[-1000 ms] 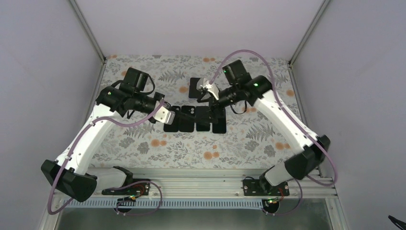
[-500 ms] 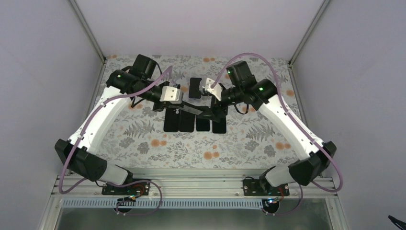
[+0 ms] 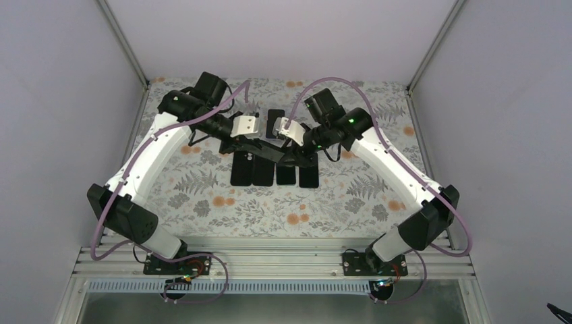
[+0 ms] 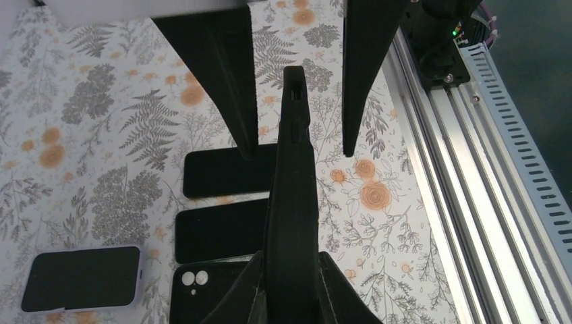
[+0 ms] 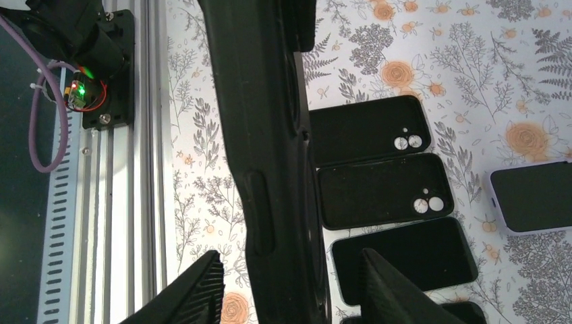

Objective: Take the phone out of the phone case
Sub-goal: Pick up the phone at the center of the board.

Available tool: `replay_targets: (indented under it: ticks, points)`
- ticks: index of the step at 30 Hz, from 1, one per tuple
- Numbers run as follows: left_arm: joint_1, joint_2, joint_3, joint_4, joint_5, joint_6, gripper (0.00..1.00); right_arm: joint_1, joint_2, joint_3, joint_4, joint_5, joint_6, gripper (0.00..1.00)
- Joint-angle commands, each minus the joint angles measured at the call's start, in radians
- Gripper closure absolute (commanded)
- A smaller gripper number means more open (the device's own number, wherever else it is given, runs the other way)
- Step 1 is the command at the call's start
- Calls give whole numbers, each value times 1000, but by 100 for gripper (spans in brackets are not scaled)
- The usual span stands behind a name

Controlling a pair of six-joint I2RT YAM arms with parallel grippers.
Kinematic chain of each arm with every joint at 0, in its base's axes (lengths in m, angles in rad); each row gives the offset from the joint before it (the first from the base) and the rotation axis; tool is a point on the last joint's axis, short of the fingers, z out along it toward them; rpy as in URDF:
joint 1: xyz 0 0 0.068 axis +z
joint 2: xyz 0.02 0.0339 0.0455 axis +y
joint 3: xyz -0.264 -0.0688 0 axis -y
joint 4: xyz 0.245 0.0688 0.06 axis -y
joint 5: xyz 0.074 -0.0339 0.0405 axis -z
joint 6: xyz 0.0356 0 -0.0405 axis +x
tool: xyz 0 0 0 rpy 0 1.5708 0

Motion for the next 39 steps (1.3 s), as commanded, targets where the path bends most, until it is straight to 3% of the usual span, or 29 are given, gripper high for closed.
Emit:
replay_targets:
  ticks: [1,17,22,24,26,31,34,39]
  points:
    - [-7,5,52,-12,45,-21,98,26,27,20,-2,60,9,57]
    - [-61,78,122,-57,-12,-32,98,94,102,63,-62,168,-12,73]
    - [-73,83,122,-54,-32,-27,98,96,106,59,-66,166,-6,95]
    - [-73,89,128,-38,-42,-54,97,96,101,60,-62,146,1,96]
    - [-72,94,143,-8,-51,-108,81,96,90,62,-49,129,16,96]
    - [-51,89,221,41,23,-219,28,74,67,103,-21,68,50,96]
    - [-9,67,239,129,68,-325,1,45,64,149,-13,12,71,96]
    - [108,37,263,314,176,-544,0,-21,63,237,15,-116,125,96]
